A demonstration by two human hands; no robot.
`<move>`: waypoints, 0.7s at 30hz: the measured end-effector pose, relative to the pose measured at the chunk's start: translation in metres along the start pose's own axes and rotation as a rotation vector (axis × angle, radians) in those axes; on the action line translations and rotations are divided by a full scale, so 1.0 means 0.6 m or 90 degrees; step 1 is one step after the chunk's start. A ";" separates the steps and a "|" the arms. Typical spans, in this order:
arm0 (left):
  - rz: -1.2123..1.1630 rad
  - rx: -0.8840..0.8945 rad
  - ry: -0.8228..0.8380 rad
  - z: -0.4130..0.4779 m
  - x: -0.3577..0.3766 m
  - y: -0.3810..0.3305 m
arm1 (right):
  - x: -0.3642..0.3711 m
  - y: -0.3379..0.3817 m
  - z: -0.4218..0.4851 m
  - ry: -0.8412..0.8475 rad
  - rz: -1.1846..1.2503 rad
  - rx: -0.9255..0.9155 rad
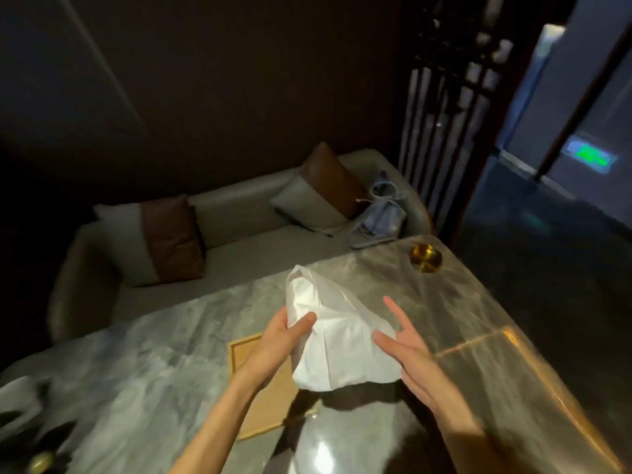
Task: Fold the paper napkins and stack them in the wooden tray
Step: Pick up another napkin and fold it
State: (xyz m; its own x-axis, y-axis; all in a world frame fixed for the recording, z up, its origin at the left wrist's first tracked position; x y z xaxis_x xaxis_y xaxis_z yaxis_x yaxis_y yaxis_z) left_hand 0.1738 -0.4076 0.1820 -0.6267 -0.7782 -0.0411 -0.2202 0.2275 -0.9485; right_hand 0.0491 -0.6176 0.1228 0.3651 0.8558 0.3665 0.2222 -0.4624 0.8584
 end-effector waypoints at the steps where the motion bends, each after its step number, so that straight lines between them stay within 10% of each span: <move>1: 0.007 0.012 -0.035 -0.019 -0.032 -0.013 | 0.039 0.019 0.003 0.011 -0.049 -0.029; 21: 0.082 0.219 -0.209 -0.144 -0.190 -0.091 | 0.209 0.189 -0.046 -0.021 -0.274 -0.326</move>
State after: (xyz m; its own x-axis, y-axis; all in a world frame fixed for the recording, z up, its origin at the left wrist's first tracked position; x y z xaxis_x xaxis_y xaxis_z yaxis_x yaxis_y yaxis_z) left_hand 0.1927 -0.2805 0.2655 -0.3512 -0.9127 -0.2089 0.1377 0.1704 -0.9757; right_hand 0.0952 -0.5563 0.2763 0.3684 0.9282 -0.0515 -0.0996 0.0945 0.9905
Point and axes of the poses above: each hand's wrist, its own z-axis towards the middle knuckle, its own x-axis out of the palm, y = z × x, the point moved 1 cm from there along z, towards the middle knuckle, and after that the axes turned 1 degree about -z, right-handed, at the moved point
